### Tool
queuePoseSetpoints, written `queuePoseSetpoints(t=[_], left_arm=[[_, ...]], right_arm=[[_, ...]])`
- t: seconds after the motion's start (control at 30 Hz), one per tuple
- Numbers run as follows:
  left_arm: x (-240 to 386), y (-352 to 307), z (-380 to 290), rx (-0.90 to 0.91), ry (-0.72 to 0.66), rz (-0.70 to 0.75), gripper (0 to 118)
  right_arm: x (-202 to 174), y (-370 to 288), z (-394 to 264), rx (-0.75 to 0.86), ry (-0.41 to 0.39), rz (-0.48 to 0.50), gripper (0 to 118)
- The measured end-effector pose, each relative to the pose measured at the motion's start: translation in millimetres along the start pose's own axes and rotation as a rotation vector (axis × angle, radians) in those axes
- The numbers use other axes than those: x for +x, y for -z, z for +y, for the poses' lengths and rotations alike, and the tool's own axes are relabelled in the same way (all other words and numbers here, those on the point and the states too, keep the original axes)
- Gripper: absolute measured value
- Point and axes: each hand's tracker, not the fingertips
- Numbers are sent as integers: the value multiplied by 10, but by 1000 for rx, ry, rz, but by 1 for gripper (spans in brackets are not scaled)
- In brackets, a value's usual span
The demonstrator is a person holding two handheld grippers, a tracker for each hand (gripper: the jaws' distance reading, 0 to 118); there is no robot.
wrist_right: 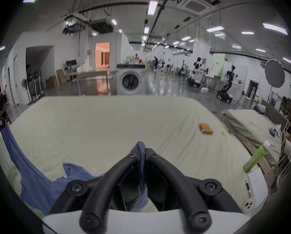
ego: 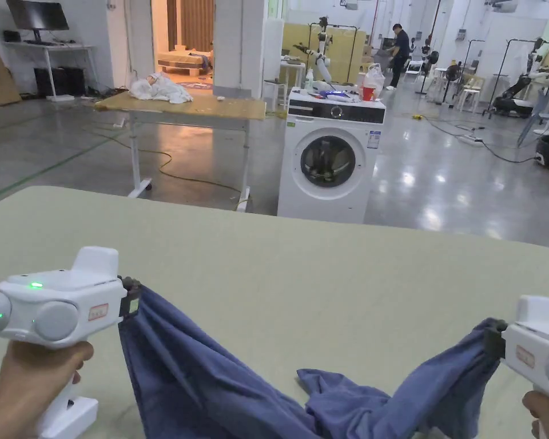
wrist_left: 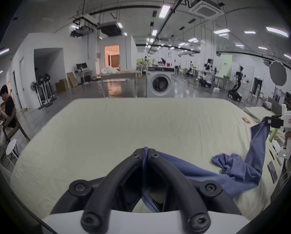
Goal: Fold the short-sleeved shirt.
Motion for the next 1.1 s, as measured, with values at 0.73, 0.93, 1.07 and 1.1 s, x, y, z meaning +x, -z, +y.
queuePoseSetpoints(t=[0.73, 0.93, 1.07, 1.1], left_arm=[[-895, -391, 1643, 210, -35, 189, 0], [-812, -345, 1898, 249, -78, 189, 0], [-732, -301, 2065, 252, -75, 199, 0], [-704, -289, 2104, 257, -63, 206, 0]], right_arm=[[241, -807, 1796, 284, -14, -116, 3], [245, -659, 2201, 316, -39, -123, 3], [260, -597, 2404, 325, -38, -143, 3], [261, -597, 2450, 327, -35, -146, 3]])
